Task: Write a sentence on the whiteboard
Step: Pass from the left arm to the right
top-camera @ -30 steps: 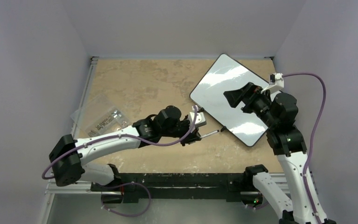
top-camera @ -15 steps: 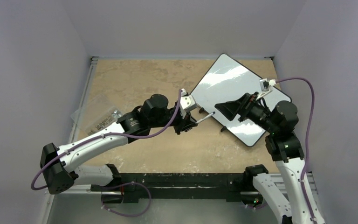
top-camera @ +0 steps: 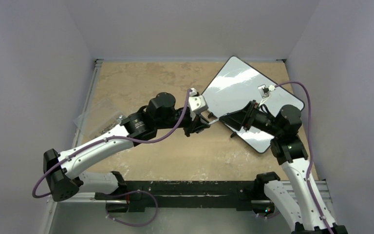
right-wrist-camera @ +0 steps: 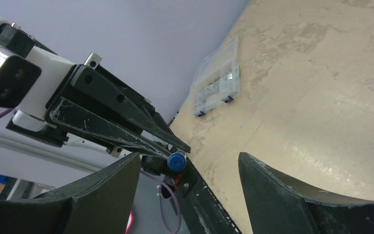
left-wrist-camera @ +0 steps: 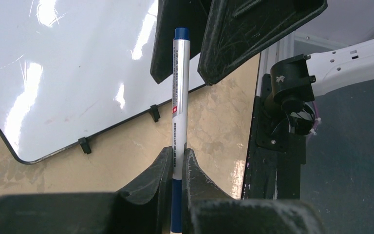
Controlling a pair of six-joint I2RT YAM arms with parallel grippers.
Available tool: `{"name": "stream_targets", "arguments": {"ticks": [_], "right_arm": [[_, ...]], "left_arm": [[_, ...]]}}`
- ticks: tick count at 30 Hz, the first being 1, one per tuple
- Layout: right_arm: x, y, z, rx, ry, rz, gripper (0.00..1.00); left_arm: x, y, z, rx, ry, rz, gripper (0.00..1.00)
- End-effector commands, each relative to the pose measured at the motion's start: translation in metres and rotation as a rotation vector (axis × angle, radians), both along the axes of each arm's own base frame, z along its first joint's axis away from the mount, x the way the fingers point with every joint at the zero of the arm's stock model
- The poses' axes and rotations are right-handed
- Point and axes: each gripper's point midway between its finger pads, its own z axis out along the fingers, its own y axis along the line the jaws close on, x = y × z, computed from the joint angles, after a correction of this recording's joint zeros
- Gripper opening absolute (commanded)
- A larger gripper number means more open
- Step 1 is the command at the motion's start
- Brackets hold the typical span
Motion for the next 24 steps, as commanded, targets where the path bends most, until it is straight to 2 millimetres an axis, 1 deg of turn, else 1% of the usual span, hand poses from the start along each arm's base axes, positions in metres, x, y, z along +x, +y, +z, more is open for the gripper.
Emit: {"name": "stream_targets", "arguments": {"ticks": [1, 6, 7, 10, 15, 21, 24], "right_arm": [[-0.011, 0.006, 0.009, 0.033, -0.036, 0.081, 0.70], [-0.010, 0.007, 0.002, 0.036, -0.008, 0.082, 0.65], [-0.010, 0.007, -0.002, 0.038, 0.008, 0.083, 0.62], [-0.007, 0.007, -0.004, 0.045, 0.012, 0.079, 0.58], [-0.004, 0.008, -0.008, 0.063, 0.021, 0.074, 0.55], [-0.004, 0.010, -0.014, 0.066, 0.032, 0.081, 0.46], [-0.005, 0.010, -0.017, 0.064, 0.038, 0.086, 0.38]], "left_arm": [[0.000, -0.009, 0.026, -0.049, -0.063, -0.052, 0.00], [0.000, -0.014, 0.028, -0.045, -0.084, -0.086, 0.00], [0.000, -0.016, 0.028, -0.046, -0.085, -0.088, 0.00], [0.001, -0.020, 0.024, -0.039, -0.086, -0.096, 0.00], [0.001, -0.028, 0.021, -0.025, -0.095, -0.110, 0.00], [0.002, -0.039, 0.023, -0.032, -0.096, -0.127, 0.00], [0.004, -0.044, 0.023, -0.034, -0.099, -0.129, 0.00]]}}
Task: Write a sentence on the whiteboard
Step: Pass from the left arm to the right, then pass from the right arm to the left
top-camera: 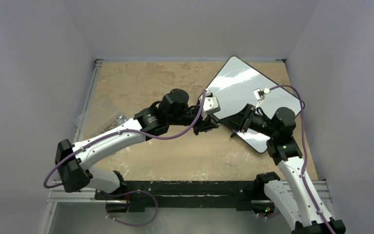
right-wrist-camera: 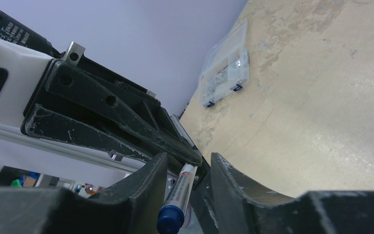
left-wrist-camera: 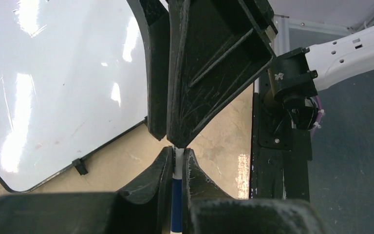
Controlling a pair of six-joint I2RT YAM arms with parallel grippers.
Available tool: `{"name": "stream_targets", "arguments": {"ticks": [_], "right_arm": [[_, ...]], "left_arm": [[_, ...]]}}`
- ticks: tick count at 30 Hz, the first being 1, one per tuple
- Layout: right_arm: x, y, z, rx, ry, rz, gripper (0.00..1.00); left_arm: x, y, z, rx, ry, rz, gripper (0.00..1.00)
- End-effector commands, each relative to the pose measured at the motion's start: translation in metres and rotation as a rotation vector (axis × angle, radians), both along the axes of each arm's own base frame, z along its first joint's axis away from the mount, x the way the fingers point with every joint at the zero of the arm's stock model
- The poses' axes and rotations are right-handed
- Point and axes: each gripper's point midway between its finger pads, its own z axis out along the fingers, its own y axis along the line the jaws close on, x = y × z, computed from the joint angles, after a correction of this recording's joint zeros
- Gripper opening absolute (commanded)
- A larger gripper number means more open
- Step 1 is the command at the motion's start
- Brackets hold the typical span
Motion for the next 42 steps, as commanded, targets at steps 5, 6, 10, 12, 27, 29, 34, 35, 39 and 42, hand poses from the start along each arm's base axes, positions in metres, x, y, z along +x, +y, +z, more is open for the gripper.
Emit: {"name": "stream_targets", "arguments": {"ticks": [5, 6, 10, 12, 27, 29, 34, 35, 39, 42], "right_arm": [[-0.004, 0.003, 0.000, 0.006, -0.030, 0.037, 0.05], [-0.004, 0.003, -0.001, 0.004, -0.029, 0.036, 0.00], [-0.005, 0.002, 0.001, 0.002, -0.034, 0.023, 0.00], [-0.004, 0.000, 0.005, 0.003, -0.041, 0.005, 0.00], [-0.010, -0.001, 0.050, 0.041, -0.134, -0.004, 0.00], [-0.009, 0.000, 0.052, 0.024, -0.143, 0.005, 0.00], [-0.013, 0.001, 0.059, 0.028, -0.159, 0.025, 0.00], [-0.015, 0.001, 0.059, 0.028, -0.162, 0.028, 0.00], [-0.020, 0.002, 0.061, 0.037, -0.175, 0.051, 0.00], [-0.025, 0.003, 0.062, 0.033, -0.189, 0.076, 0.00]], "left_arm": [[0.002, -0.014, 0.030, -0.070, -0.064, -0.032, 0.00], [0.003, -0.014, 0.030, -0.066, -0.062, -0.026, 0.00], [0.007, -0.009, 0.027, -0.044, -0.056, 0.008, 0.16], [0.010, -0.004, 0.026, -0.025, -0.053, 0.041, 0.50], [-0.020, 0.038, 0.027, -0.080, 0.115, -0.039, 0.79], [-0.023, 0.036, 0.026, -0.081, 0.145, -0.068, 0.77], [-0.018, 0.026, 0.024, -0.070, 0.207, -0.086, 0.70], [-0.018, 0.025, 0.026, -0.072, 0.214, -0.093, 0.67], [-0.020, 0.016, 0.036, -0.100, 0.225, -0.146, 0.60], [-0.025, 0.014, 0.043, -0.113, 0.229, -0.187, 0.57]]}}
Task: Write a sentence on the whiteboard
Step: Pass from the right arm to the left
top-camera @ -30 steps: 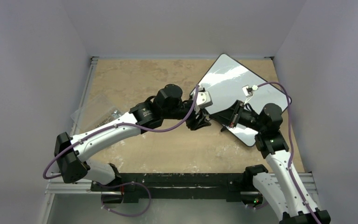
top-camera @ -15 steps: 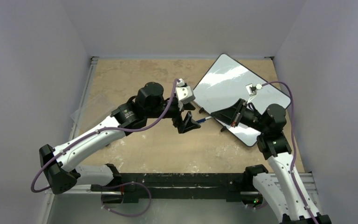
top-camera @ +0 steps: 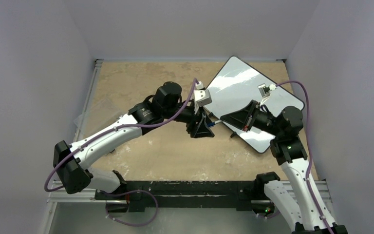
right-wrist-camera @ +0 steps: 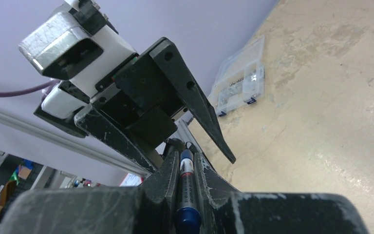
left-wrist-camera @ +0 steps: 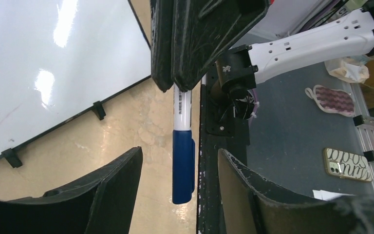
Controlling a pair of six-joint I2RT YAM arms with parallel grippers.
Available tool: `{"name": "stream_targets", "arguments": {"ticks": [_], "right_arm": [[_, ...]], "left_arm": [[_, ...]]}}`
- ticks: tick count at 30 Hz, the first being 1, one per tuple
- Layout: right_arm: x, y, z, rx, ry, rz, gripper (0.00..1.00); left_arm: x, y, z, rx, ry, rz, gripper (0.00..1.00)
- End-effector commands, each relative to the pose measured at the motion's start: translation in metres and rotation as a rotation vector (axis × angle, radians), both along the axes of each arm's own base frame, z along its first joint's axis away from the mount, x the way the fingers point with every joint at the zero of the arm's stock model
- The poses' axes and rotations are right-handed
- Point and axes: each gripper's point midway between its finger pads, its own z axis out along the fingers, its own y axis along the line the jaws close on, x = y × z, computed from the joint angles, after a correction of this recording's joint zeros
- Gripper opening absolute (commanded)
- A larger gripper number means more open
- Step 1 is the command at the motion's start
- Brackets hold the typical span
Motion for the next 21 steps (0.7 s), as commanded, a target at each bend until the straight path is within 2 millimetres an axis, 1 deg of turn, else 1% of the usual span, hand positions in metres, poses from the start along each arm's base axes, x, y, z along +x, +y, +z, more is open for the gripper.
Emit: {"name": "stream_targets", "arguments": {"ticks": [1, 5, 6, 9, 10, 13, 15, 18, 21], "right_arm": [[-0.016, 0.003, 0.021, 0.004, -0.102, 0.065, 0.00], [-0.018, 0.003, 0.019, -0.005, -0.109, 0.076, 0.00], [-0.018, 0.003, 0.019, -0.005, -0.111, 0.080, 0.00], [-0.019, 0.003, 0.020, -0.003, -0.119, 0.084, 0.00], [-0.020, 0.003, 0.021, -0.002, -0.124, 0.086, 0.00], [-0.024, 0.003, 0.023, 0.001, -0.129, 0.090, 0.00], [-0.024, 0.003, 0.025, 0.005, -0.125, 0.085, 0.00], [-0.021, 0.001, 0.024, 0.005, -0.075, 0.052, 0.00], [-0.012, -0.003, 0.016, -0.005, 0.018, -0.016, 0.00]], "left_arm": [[-0.012, -0.005, 0.046, -0.116, -0.027, -0.098, 0.54], [-0.023, -0.005, 0.049, -0.115, -0.005, -0.177, 0.40], [-0.023, -0.006, 0.049, -0.108, -0.001, -0.182, 0.33], [-0.018, -0.007, 0.041, -0.077, 0.002, -0.167, 0.02], [-0.015, -0.008, 0.038, -0.068, 0.002, -0.152, 0.00], [-0.008, -0.008, 0.032, -0.041, -0.016, -0.115, 0.00], [0.001, -0.006, 0.028, -0.013, -0.057, -0.058, 0.00], [0.018, -0.002, 0.023, 0.036, -0.163, 0.059, 0.00], [0.038, 0.001, 0.019, 0.099, -0.326, 0.193, 0.00]]}}
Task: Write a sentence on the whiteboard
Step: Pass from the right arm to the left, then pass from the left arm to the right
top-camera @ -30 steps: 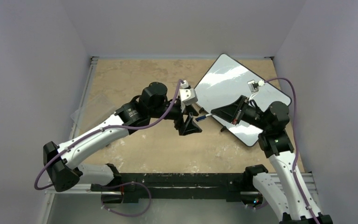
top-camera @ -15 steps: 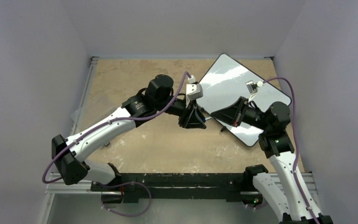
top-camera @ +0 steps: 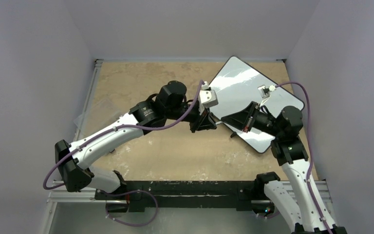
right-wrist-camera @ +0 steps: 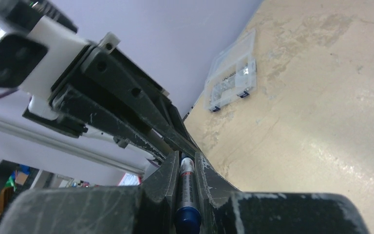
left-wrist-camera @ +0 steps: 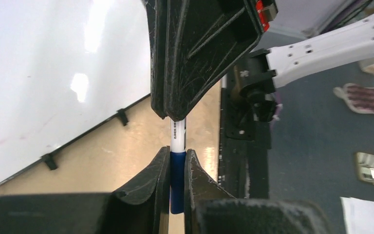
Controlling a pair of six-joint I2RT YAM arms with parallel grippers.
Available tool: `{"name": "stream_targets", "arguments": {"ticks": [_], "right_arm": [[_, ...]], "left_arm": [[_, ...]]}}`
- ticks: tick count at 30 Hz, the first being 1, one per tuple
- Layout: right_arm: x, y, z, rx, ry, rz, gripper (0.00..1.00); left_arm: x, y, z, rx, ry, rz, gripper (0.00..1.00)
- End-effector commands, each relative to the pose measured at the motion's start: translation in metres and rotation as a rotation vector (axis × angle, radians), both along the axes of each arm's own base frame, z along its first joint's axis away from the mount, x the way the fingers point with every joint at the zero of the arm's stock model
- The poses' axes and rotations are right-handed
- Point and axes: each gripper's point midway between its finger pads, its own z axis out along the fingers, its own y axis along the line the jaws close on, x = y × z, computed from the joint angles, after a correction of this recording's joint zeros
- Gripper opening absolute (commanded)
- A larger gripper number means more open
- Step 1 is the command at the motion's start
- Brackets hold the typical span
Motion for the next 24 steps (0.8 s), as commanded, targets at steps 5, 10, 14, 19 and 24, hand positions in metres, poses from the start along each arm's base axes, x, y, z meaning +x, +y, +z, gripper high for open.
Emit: {"name": "stream_targets", "arguments": {"ticks": [5, 10, 14, 19, 24], "right_arm": [[0.000, -0.006, 0.016, 0.013, 0.076, -0.084, 0.01], [-0.002, -0.005, 0.010, -0.013, 0.089, -0.056, 0.52], [-0.002, -0.004, 0.005, -0.027, 0.096, -0.051, 0.61], [0.001, -0.002, 0.003, -0.016, 0.103, -0.039, 0.59], [0.008, -0.002, 0.005, -0.001, 0.094, -0.048, 0.57]], "left_arm": [[0.054, 0.011, 0.002, 0.137, -0.416, 0.319, 0.00], [0.057, 0.007, 0.006, 0.130, -0.487, 0.311, 0.00], [0.053, 0.003, 0.008, 0.122, -0.548, 0.271, 0.00], [0.044, -0.001, 0.009, 0.083, -0.599, 0.210, 0.00], [0.034, -0.002, 0.008, 0.063, -0.610, 0.153, 0.00]]}}
